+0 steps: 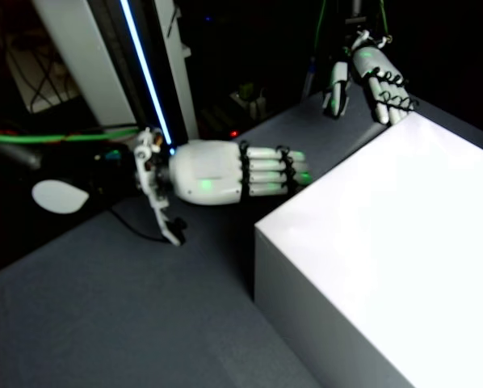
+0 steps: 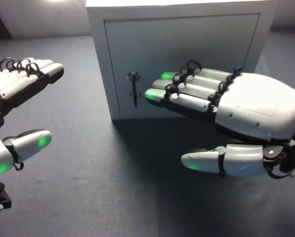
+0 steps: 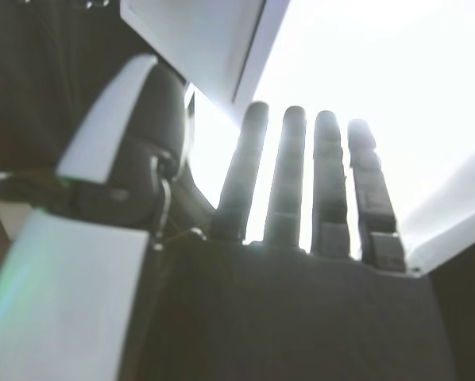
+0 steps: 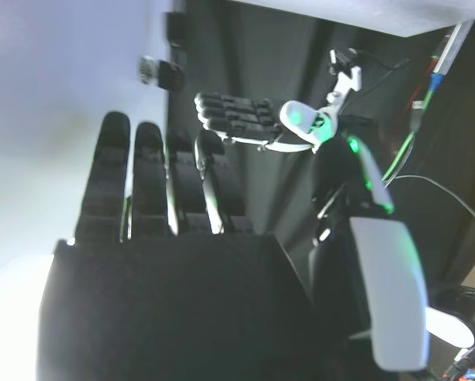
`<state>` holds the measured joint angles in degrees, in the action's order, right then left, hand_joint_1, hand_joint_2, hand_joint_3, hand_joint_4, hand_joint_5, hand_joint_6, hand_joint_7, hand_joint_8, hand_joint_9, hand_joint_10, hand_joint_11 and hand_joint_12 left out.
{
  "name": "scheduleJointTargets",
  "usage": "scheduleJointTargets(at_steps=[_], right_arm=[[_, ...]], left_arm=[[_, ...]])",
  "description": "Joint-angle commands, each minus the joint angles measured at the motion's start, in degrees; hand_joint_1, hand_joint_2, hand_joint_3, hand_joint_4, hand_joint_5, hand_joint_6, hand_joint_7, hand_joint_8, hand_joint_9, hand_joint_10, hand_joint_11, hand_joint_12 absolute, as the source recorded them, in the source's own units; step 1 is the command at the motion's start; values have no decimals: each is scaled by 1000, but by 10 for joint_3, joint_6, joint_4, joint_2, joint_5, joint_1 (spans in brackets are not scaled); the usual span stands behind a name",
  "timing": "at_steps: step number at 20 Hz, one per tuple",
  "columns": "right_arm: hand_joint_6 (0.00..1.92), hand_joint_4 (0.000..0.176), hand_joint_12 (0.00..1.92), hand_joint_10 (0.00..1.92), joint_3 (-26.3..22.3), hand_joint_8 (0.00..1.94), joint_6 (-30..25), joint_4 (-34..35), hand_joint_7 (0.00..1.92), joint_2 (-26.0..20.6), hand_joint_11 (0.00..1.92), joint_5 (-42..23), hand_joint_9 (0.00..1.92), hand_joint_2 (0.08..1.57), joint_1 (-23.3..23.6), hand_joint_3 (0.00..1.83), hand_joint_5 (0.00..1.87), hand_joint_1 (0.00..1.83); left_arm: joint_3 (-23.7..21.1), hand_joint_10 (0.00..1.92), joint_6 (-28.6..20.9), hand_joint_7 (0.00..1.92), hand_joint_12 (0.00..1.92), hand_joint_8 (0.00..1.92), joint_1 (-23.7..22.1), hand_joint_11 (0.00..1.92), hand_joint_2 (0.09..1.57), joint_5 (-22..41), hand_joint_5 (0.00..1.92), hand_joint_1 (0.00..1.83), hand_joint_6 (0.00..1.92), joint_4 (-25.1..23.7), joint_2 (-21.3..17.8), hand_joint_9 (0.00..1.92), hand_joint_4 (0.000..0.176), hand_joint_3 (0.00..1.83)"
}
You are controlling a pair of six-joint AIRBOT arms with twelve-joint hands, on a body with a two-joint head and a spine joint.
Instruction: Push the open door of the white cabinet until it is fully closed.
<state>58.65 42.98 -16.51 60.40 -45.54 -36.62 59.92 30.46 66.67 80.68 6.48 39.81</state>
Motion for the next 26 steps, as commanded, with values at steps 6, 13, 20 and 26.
scheduleJointTargets(at_steps=[6,13,20,26], right_arm=[[17,0,23,0,2,0,14,19,0,5,37,-52,0,1300,12,0,69,210],[4,0,876,29,-36,6,7,1,137,-26,0,-91,160,1317,11,0,111,182],[18,0,1028,12,-72,10,-4,29,201,-112,0,-157,155,1318,-35,0,103,220],[0,0,25,0,-105,0,48,107,0,-184,0,-219,0,1339,-94,0,0,130]], left_arm=[[-2,0,-1,0,0,0,-1,0,1427,80,31,278,5,10,-2,0,0,1],[-6,0,-1,0,0,0,20,0,1425,100,36,327,2,26,-4,0,0,0],[-10,0,-1,1,0,0,39,0,1431,123,34,315,1,41,-6,0,0,2],[-13,0,-1,0,35,0,52,62,1404,139,50,391,3,53,-8,0,0,0]])
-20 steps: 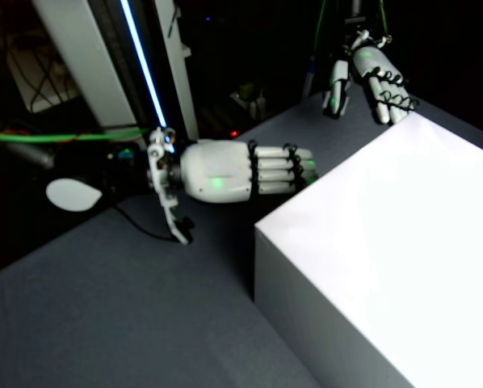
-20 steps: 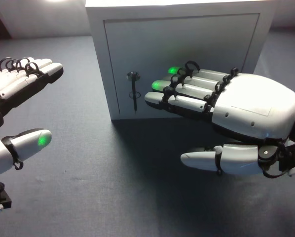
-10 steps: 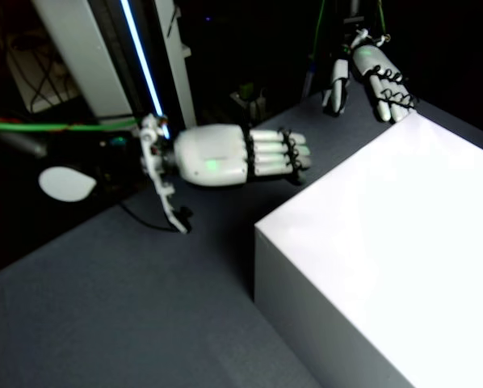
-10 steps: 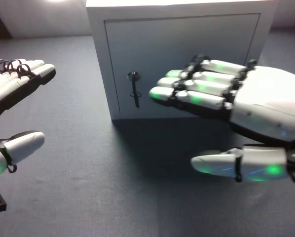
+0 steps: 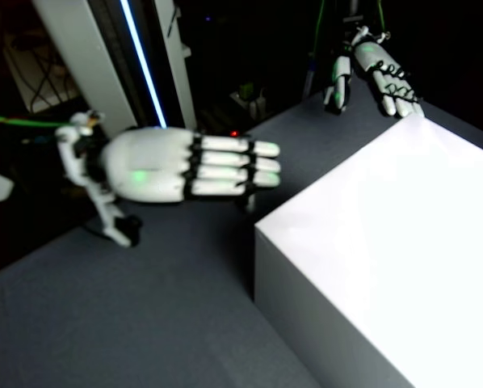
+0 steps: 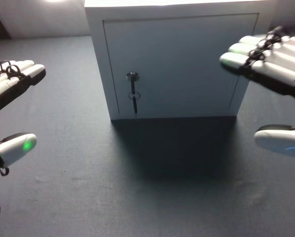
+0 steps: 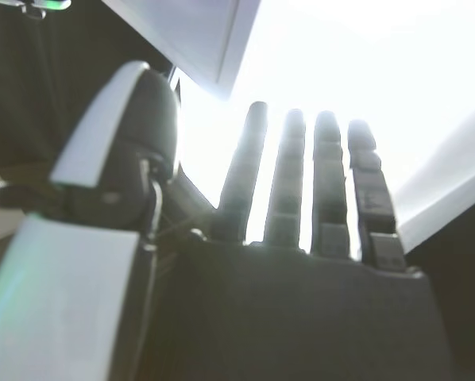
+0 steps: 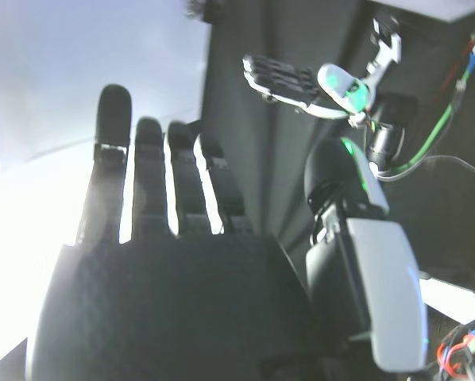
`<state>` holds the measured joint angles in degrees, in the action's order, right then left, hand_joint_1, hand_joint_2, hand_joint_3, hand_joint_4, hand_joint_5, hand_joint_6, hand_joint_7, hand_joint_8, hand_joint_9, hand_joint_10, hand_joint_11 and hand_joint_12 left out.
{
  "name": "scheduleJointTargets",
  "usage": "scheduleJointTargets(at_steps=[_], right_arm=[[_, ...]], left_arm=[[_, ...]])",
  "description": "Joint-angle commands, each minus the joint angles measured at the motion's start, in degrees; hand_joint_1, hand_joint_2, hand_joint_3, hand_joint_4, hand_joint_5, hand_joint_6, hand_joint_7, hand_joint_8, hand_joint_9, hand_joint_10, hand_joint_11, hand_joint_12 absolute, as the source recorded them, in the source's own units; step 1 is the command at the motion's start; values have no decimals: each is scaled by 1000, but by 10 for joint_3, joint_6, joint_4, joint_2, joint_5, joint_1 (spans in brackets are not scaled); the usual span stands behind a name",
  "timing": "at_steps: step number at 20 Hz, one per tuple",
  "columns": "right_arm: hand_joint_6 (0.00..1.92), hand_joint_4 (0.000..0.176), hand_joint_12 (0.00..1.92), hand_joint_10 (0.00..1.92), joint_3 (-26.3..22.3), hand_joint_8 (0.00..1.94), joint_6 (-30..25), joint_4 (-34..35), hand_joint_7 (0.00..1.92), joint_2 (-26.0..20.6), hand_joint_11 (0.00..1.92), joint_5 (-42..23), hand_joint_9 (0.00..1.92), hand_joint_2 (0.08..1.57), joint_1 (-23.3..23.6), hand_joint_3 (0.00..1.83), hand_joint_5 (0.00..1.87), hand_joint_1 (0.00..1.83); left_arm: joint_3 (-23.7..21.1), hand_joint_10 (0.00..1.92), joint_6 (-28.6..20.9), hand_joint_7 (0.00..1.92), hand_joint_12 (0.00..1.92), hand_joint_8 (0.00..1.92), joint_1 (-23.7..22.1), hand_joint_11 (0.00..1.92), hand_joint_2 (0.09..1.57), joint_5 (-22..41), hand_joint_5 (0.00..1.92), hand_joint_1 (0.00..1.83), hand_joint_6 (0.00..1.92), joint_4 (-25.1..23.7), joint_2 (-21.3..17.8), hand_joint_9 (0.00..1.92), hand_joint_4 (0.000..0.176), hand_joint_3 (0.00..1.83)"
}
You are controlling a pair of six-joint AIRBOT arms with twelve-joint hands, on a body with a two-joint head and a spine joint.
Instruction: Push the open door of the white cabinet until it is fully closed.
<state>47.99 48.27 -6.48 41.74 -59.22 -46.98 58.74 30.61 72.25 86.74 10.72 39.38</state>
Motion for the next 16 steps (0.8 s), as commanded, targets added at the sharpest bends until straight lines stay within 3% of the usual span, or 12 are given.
scheduleJointTargets(at_steps=[1,3,6,8,9,12,13,14,15,16], right_arm=[[0,0,4,0,-5,0,7,19,0,-9,0,-98,0,1323,0,0,0,90],[0,0,0,0,-15,0,27,49,0,-29,0,-128,0,1295,-17,0,0,46],[0,0,0,0,-25,0,50,86,0,-47,0,-169,0,1297,-43,0,0,180],[0,17,0,0,-32,0,66,116,0,-56,0,-202,0,1296,-64,0,0,278],[0,0,0,0,-34,0,69,131,0,-59,0,-220,0,1312,-77,0,0,343],[0,70,0,0,-33,0,69,170,0,-64,0,-250,0,1281,-107,0,0,292],[0,70,0,0,-33,0,69,178,0,-66,0,-257,0,1275,-113,0,0,299],[0,99,0,0,-33,0,69,182,0,-68,0,-261,0,1256,-115,0,0,295],[0,108,0,0,-33,0,69,187,0,-69,0,-267,0,1246,-118,0,0,305],[0,54,0,0,-32,0,69,193,0,-70,0,-278,0,1277,-120,0,0,298]], left_arm=[[-1,0,-2,0,26,0,-3,33,1393,81,51,384,3,12,-5,0,0,0],[-1,0,-1,0,25,0,-3,19,1390,85,18,386,1,12,-5,0,0,0],[-1,0,1,0,0,0,-3,0,1374,95,0,358,0,15,-5,0,0,0],[-1,0,2,0,0,0,-3,0,1370,100,0,343,0,18,-5,0,0,0],[-1,0,4,0,0,0,-3,0,1365,104,0,319,0,20,-4,0,0,0],[-1,0,10,0,0,0,-3,0,1375,121,0,135,0,29,-1,0,0,4],[-1,0,11,0,0,0,-3,0,1366,122,0,137,0,30,-1,0,10,0],[-1,0,11,0,0,0,-3,0,1364,124,0,152,0,31,-1,0,18,0],[-1,0,12,0,0,0,-3,0,1366,125,0,157,0,33,0,0,30,0],[0,0,13,0,0,0,-5,0,1388,125,0,382,0,33,1,0,9,0]])
